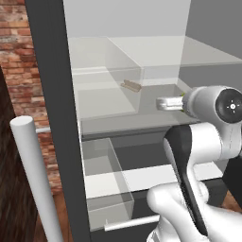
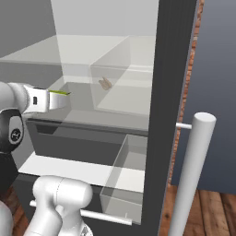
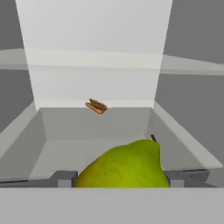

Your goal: Pick up the banana and pear from the fridge and place one fruit on each plate on the dining counter.

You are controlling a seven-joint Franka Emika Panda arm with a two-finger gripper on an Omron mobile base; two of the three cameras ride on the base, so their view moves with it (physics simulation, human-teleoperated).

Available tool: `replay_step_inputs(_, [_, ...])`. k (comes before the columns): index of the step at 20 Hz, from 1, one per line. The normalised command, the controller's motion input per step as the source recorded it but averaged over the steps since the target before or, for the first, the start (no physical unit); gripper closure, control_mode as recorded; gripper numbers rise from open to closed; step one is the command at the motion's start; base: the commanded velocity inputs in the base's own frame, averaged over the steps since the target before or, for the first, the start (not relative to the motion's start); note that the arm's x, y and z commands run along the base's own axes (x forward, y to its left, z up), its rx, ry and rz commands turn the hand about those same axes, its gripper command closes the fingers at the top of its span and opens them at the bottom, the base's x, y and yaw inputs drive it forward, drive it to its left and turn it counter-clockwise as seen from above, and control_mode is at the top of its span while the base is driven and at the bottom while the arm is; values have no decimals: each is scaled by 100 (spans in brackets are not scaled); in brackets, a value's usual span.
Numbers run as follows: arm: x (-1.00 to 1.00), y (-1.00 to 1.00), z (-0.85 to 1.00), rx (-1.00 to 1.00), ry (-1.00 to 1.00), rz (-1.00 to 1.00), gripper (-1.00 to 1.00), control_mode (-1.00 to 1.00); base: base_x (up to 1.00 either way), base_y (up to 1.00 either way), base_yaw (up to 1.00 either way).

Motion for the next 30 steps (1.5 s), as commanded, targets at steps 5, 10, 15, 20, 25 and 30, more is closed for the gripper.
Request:
replay_step_inputs(5, [-81, -26, -59, -7, 3, 0, 100, -100, 0, 0, 0])
replay_step_inputs(10, [-42, -21, -14, 0, 0, 0, 100, -100, 0, 0, 0])
replay_step_inputs(15, [-10, -1, -18, 0, 0, 0, 100, -100, 0, 0, 0])
replay_step_inputs(20, [0, 4, -31, -3, 0, 0, 100, -100, 0, 0, 0])
replay_step_inputs(25, [0, 0, -31, -1, 0, 0, 100, -100, 0, 0, 0])
replay_step_inputs(30, [-2, 0, -5, 0, 0, 0, 100, 100, -34, 0, 0])
